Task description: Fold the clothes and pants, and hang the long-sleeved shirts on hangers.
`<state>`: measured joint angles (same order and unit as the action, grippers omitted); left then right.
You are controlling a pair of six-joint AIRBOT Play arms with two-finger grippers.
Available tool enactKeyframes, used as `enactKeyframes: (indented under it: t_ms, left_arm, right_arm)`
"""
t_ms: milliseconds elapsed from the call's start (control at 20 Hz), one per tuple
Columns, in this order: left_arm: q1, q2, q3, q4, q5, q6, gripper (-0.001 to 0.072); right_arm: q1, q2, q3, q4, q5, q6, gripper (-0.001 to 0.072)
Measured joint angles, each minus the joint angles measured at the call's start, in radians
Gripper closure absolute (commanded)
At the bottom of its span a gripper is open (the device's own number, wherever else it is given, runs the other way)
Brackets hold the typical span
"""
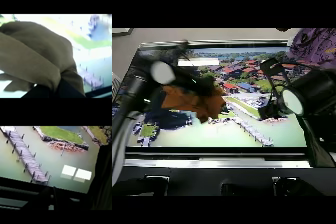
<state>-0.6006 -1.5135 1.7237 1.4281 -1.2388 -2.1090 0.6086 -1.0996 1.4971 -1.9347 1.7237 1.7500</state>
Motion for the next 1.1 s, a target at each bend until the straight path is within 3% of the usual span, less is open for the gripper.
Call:
enactKeyframes:
  t_ms: [50,100,200,250,350,550,850,1100]
  left_arm:
    - [-0.044,-0.031,-0.020,0.005,0.014,-0.023,0.0678]
    - [-0.081,-0.061,-0.035,0.012,0.027,-0.041,0.0573]
    - [-0.117,-0.099,-0.051,0.018,0.037,-0.063,0.0194]
    - [-0.118,-0.105,-0.056,0.023,0.040,-0.066,0.0152]
    - [-0.087,-0.097,-0.056,0.026,0.029,-0.039,0.0152]
    - [0.071,-0.023,-0.018,0.046,-0.060,0.090,0.0154]
    - [0.332,0.067,0.003,0.060,-0.124,0.241,0.0155]
    - [0.450,0.077,0.006,0.061,-0.132,0.270,0.0155]
  right_arm:
    - [0.000,0.005,0.000,-0.007,0.013,0.000,0.0537]
    - [0.000,0.009,0.000,-0.011,0.023,0.000,0.0440]
    - [0.000,0.013,-0.001,-0.018,0.026,0.000,0.0321]
    - [0.000,0.015,-0.004,-0.026,0.021,0.000,0.0272]
    - [-0.009,0.016,-0.009,-0.048,-0.001,-0.006,0.0218]
    - [-0.198,0.019,-0.030,0.007,-0.077,0.011,0.0231]
    - [-0.593,0.017,-0.314,0.617,-0.452,-0.005,0.0233]
    - [-0.580,-0.056,-0.512,0.807,-0.669,-0.058,0.0223]
